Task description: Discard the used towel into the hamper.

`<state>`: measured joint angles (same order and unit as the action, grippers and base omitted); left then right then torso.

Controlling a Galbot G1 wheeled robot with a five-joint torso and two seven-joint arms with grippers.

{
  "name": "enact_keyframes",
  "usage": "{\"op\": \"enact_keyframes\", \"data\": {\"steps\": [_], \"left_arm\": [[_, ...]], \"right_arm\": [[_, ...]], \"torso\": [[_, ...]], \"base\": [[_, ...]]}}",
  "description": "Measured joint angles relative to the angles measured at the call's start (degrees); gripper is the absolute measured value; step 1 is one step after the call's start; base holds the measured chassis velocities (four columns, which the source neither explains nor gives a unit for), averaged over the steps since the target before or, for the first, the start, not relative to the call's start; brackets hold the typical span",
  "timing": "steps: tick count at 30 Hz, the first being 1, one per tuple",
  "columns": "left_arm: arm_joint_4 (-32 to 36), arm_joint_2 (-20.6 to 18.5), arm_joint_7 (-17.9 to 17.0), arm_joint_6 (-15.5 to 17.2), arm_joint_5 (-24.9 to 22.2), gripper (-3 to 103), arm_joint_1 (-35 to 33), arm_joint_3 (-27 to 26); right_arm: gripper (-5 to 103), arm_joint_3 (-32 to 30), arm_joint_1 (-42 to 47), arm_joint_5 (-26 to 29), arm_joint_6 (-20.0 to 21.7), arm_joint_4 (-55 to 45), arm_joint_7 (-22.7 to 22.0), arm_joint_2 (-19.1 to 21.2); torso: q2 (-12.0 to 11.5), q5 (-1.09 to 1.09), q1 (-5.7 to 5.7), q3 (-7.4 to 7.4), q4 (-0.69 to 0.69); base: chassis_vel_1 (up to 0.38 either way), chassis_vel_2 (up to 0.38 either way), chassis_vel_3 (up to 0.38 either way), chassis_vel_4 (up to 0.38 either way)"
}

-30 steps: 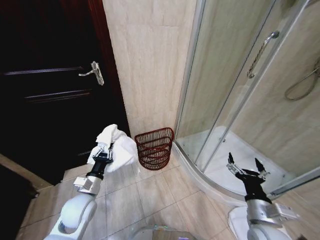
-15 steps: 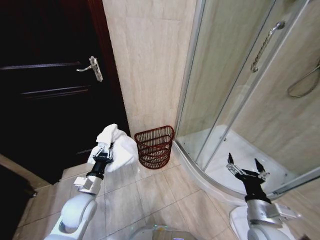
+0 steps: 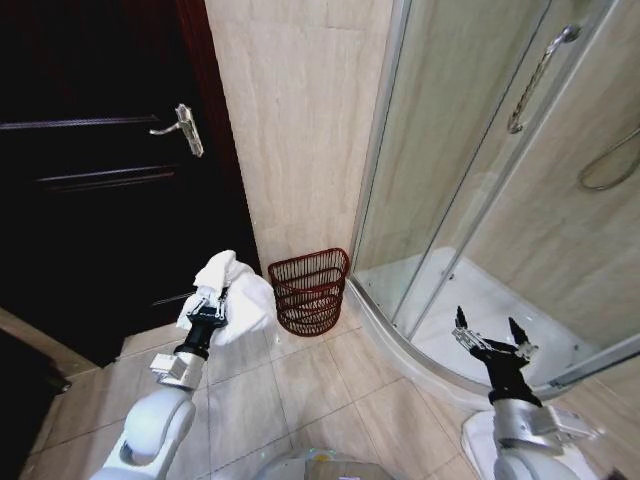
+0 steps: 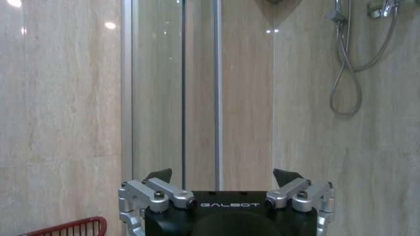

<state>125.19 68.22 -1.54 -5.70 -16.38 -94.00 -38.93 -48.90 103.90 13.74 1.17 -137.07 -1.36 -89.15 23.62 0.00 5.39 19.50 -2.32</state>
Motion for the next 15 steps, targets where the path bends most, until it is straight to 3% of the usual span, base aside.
{"op": "enact_keyframes", "data": {"steps": [9, 15], "left_arm": [[-0.41, 0.08, 0.12, -0.24, 0.02, 10, 0.15, 0.08], [-1.4, 0.27, 2.64, -3.75, -1.46, 10, 0.21, 0.1]], "right_arm": [[100, 0.46, -0.7, -0.09, -0.81, 0.3, -0.02, -0.25], [100, 0.36, -0.78, -1.14, -2.26, 1.13, -0.73, -0.61]], "torso": [[-2.08, 0.0, -0.71, -1.37, 0.0], [-3.38, 0.0, -1.12, -2.26, 0.0]], "base": [[0.0, 0.0, 0.0, 0.0], [0.0, 0.0, 0.0, 0.0]]}}
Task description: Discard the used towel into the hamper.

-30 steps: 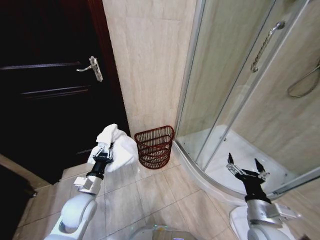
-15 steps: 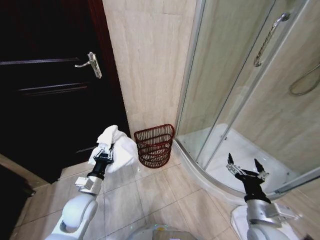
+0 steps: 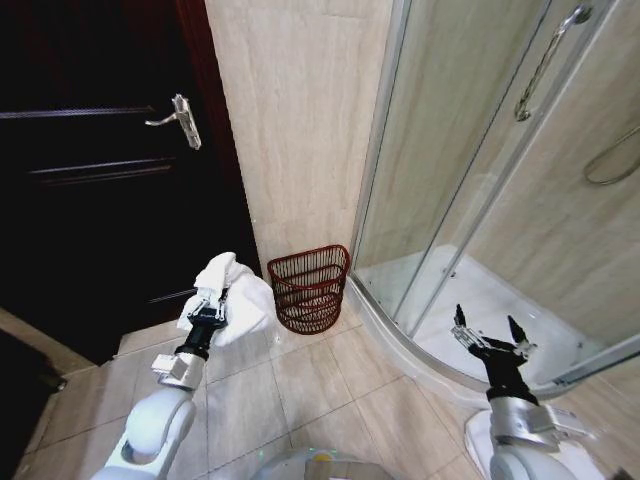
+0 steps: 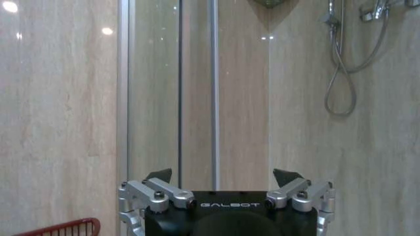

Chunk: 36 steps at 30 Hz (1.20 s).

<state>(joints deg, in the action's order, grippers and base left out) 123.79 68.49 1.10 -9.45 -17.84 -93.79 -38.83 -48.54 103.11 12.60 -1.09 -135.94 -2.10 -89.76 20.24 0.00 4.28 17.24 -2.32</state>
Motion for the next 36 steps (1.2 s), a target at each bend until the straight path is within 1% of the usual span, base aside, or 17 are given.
{"op": "enact_keyframes", "data": {"steps": [1, 5, 11, 17, 29, 36], "left_arm": [[-0.02, 0.02, 0.66, -0.9, -0.44, 10, 0.04, 0.04], [0.14, 0.02, 1.57, -1.78, -0.92, 10, 0.14, 0.17], [-0.01, -0.08, 2.42, -2.5, -0.83, 10, 0.28, 0.19], [-0.34, -0.3, 4.43, -3.59, -0.9, 10, 0.19, -0.11], [-0.56, -0.41, 5.71, -3.66, -0.61, 10, 1.09, 0.36], [-0.82, -0.42, 5.98, -3.86, -0.35, 10, 1.0, 0.38]], "right_arm": [[100, -0.22, 0.17, -0.21, 0.0, 0.08, 0.03, -0.07], [100, -0.39, 0.55, -0.28, 0.24, 0.09, 0.25, -0.18], [100, -0.24, 0.59, -0.33, 0.48, 0.1, 0.41, -0.45], [100, 0.24, 0.74, -0.54, 0.2, 0.09, 0.46, -0.56], [100, 0.09, 0.76, -0.73, -0.57, 0.29, 1.07, -0.63], [100, 0.14, 0.9, -0.62, -0.81, 0.37, 1.24, -0.72]], "torso": [[-0.11, 0.0, -0.03, -0.08, 0.0], [-0.16, 0.0, -0.04, -0.13, 0.0], [-0.08, 0.0, -0.02, -0.08, 0.0], [0.1, 0.0, 0.05, 0.03, 0.0], [0.31, 0.0, 0.11, 0.15, 0.0], [0.37, 0.0, 0.16, 0.21, 0.01]], "base": [[0.0, 0.0, 0.0, 0.0], [0.0, 0.0, 0.0, 0.0], [0.0, 0.0, 0.0, 0.0], [0.0, 0.0, 0.0, 0.0], [-0.008, 0.012, 0.009, -0.015], [-0.112, 0.123, 0.124, -0.117]]}}
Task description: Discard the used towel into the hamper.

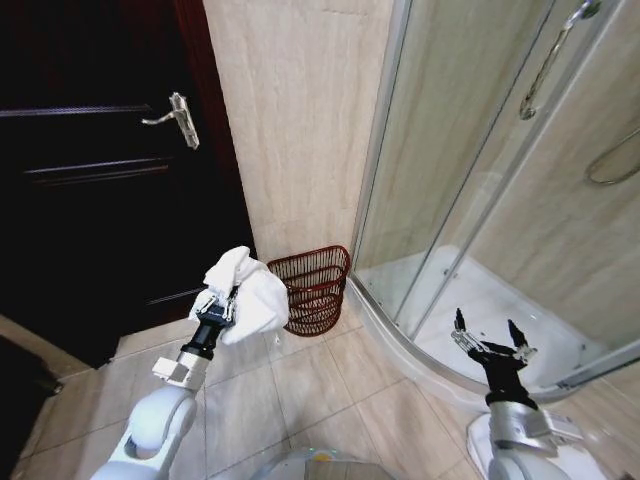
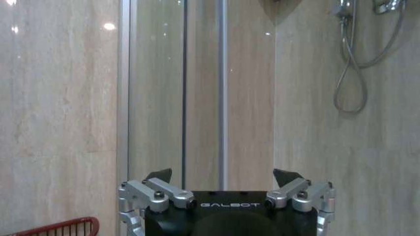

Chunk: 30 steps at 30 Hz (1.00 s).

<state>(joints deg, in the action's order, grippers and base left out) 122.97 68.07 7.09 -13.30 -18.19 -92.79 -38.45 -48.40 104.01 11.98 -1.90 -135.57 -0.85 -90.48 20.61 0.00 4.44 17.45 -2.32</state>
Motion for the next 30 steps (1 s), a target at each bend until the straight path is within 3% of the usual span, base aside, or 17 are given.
{"op": "enact_keyframes", "data": {"steps": [11, 18, 24, 28, 30], "left_arm": [[-0.23, -0.77, 1.59, -0.46, 0.64, 10, 0.63, 0.98], [-2.21, -3.28, 3.82, 0.62, 0.94, 10, 5.62, 4.19], [-5.64, -9.39, 3.15, 4.33, -1.73, 10, 14.7, 12.74], [-8.54, -11.78, 3.0, 4.87, -3.05, 10, 19.52, 16.81], [-11.38, -13.08, 2.93, 5.61, -4.08, 10, 25.05, 20.61]], "right_arm": [[100, 0.27, 0.03, -0.09, -0.44, 0.38, -0.05, -0.31], [100, 0.11, 0.67, -0.31, -1.28, 0.73, -0.34, -0.95], [100, -0.48, 1.58, -2.43, -1.99, 1.7, -0.3, -1.63], [100, -0.42, 1.48, -3.81, -2.0, 1.86, -0.34, -1.65], [100, -0.23, 1.26, -5.16, -2.03, 1.89, -0.51, -1.69]], "torso": [[0.08, 0.0, 0.04, 0.06, 0.0], [0.13, 0.01, 0.03, 0.05, -0.01], [0.15, 0.01, 0.03, 0.08, 0.01], [0.15, 0.0, 0.04, 0.09, 0.0], [0.15, 0.03, 0.05, 0.1, -0.02]], "base": [[-0.119, 0.109, 0.119, -0.112], [-0.008, 0.016, 0.014, -0.022], [0.0, 0.0, 0.0, 0.0], [0.0, 0.0, 0.0, 0.0], [0.0, 0.0, 0.0, 0.0]]}}
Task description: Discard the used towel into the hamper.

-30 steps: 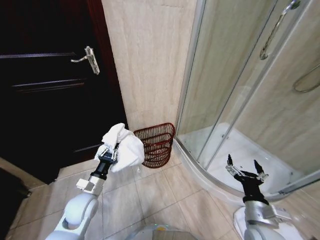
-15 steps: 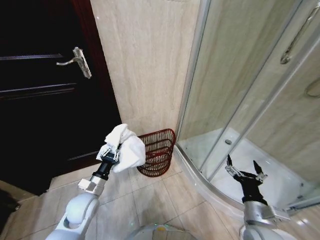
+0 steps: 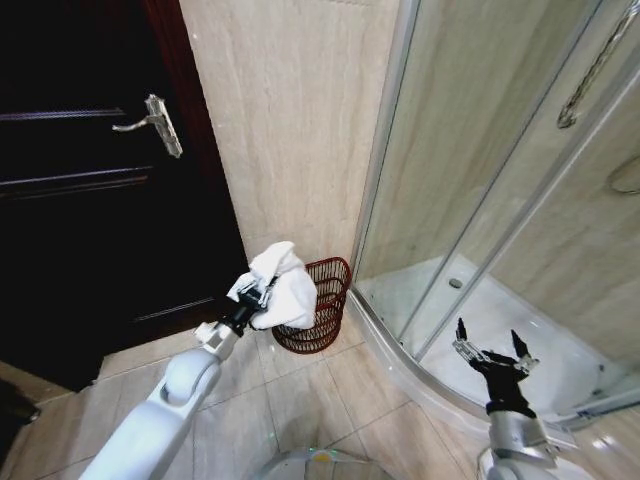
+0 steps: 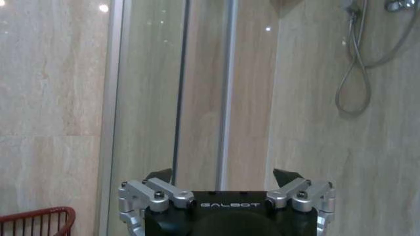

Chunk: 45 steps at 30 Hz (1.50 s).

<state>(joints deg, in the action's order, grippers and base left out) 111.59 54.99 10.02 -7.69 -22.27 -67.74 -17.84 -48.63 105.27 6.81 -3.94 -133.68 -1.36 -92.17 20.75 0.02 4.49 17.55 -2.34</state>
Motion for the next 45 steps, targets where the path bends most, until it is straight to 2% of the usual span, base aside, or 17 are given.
{"op": "enact_keyframes", "data": {"steps": [2, 3, 7, 8, 11, 12, 14, 17, 21, 22, 25, 27, 29, 32, 36, 39, 45], "left_arm": [[-2.44, -0.95, -0.21, 1.1, -1.33, 10, 6.24, 3.99], [-2.44, -0.95, -0.21, 1.1, -1.33, 10, 6.24, 3.99], [-9.73, -2.76, -1.13, 4.22, -4.1, 10, 19.96, 14.95], [-9.73, -2.76, -1.13, 4.22, -4.1, 10, 19.96, 14.95], [-14.69, -3.67, -0.18, 11.14, -5.67, 10, 30.7, 22.6], [-14.69, -3.67, -0.18, 11.14, -5.67, 10, 30.7, 22.6], [-17.72, -3.47, 1.4, 14.44, -5.79, 10, 35.82, 26.43], [-20.56, -2.8, 2.67, 15.9, -5.82, 10, 40.11, 29.78], [-25.26, -1.19, 5.64, 19.75, -6.38, 10, 48.99, 40.2], [-25.26, -1.19, 5.64, 19.75, -6.38, 10, 48.99, 40.2], [-30.41, 1.46, 8.12, 21.59, -4.97, 10, 54.06, 44.98], [-32.44, 2.84, 8.62, 22.11, -4.17, 10, 55.28, 45.88], [-36.63, 5.97, 10.84, 23.9, -1.57, 10, 57.34, 47.11], [-38.72, 7.5, 12.28, 24.9, 0.26, 10, 58.51, 48.38], [-39.54, 8.09, 13.32, 26.86, 1.87, 10, 59.12, 49.39], [-40.07, 8.42, 14.87, 29.25, 5.53, 10, 59.12, 49.39], [-40.23, 7.95, 15.25, 32.01, 8.85, 10, 58.39, 48.95]], "right_arm": [[100, 0.31, 0.0, -0.64, 0.03, -0.44, -0.25, -0.01], [100, 0.31, 0.0, -0.64, 0.03, -0.44, -0.25, -0.01], [100, 0.5, -0.01, -1.72, 0.09, -1.57, -0.48, -0.01], [100, 0.5, -0.01, -1.72, 0.09, -1.57, -0.48, -0.01], [100, -0.03, -0.32, -1.87, 0.11, -1.74, -0.75, 0.0], [100, -0.03, -0.32, -1.87, 0.11, -1.74, -0.75, 0.0], [100, -0.48, -0.36, -1.66, -0.03, -1.53, -0.82, 0.0], [100, -0.78, -0.28, -1.14, -0.45, -1.38, -0.84, 0.01], [100, -1.28, 0.2, -0.27, -2.11, -0.4, -0.85, 0.03], [100, -1.28, 0.2, -0.27, -2.11, -0.4, -0.85, 0.03], [100, -1.27, 0.59, -0.1, -3.16, 0.02, -0.83, 0.03], [100, -1.26, 0.66, -0.04, -3.39, 0.02, -0.82, 0.03], [100, -1.31, 0.82, 0.27, -3.73, -0.01, -0.82, 0.03], [100, -1.65, 0.97, 0.64, -3.96, -0.2, -0.84, 0.03], [100, -2.09, 1.05, 1.38, -4.43, -0.52, -1.27, 0.03], [100, -2.33, 1.0, 1.75, -5.11, -0.64, -1.71, 0.03], [100, -2.26, 1.14, 1.86, -5.47, -0.73, -1.73, 0.03]], "torso": [[0.01, -0.03, 0.0, 0.0, 0.01], [0.01, -0.03, 0.0, 0.0, 0.01], [0.02, -0.04, 0.01, 0.0, 0.03], [0.02, -0.04, 0.01, 0.0, 0.03], [0.02, -0.07, 0.01, 0.0, 0.02], [0.02, -0.07, 0.01, 0.0, 0.02], [0.02, -0.02, 0.02, 0.01, 0.01], [0.02, -0.04, 0.02, 0.01, 0.02], [0.03, -0.04, 0.01, 0.01, 0.02], [0.03, -0.04, 0.01, 0.01, 0.02], [0.03, -0.03, 0.01, 0.01, 0.01], [0.03, -0.03, 0.02, 0.01, 0.02], [0.03, -0.03, 0.02, 0.01, 0.03], [0.03, -0.03, 0.02, 0.01, 0.03], [0.04, -0.03, 0.02, 0.01, 0.02], [0.04, -0.03, 0.01, 0.01, 0.02], [0.04, -0.03, 0.01, 0.01, 0.02]], "base": [[0.0, 0.0, 0.0, 0.0], [0.0, 0.0, 0.0, 0.0], [0.0, 0.0, 0.0, 0.0], [0.0, 0.0, 0.0, 0.0], [0.0, 0.0, 0.0, 0.0], [0.0, 0.0, 0.0, 0.0], [0.0, 0.0, 0.0, 0.0], [0.0, 0.0, 0.0, 0.0], [0.0, 0.0, 0.0, 0.0], [0.0, 0.0, 0.0, 0.0], [0.0, 0.0, 0.0, 0.0], [0.0, 0.0, 0.0, 0.0], [0.0, 0.0, 0.0, 0.0], [0.0, 0.0, 0.0, 0.0], [0.0, 0.0, 0.0, 0.0], [0.0, 0.0, 0.0, 0.0], [0.0, 0.0, 0.0, 0.0]]}}
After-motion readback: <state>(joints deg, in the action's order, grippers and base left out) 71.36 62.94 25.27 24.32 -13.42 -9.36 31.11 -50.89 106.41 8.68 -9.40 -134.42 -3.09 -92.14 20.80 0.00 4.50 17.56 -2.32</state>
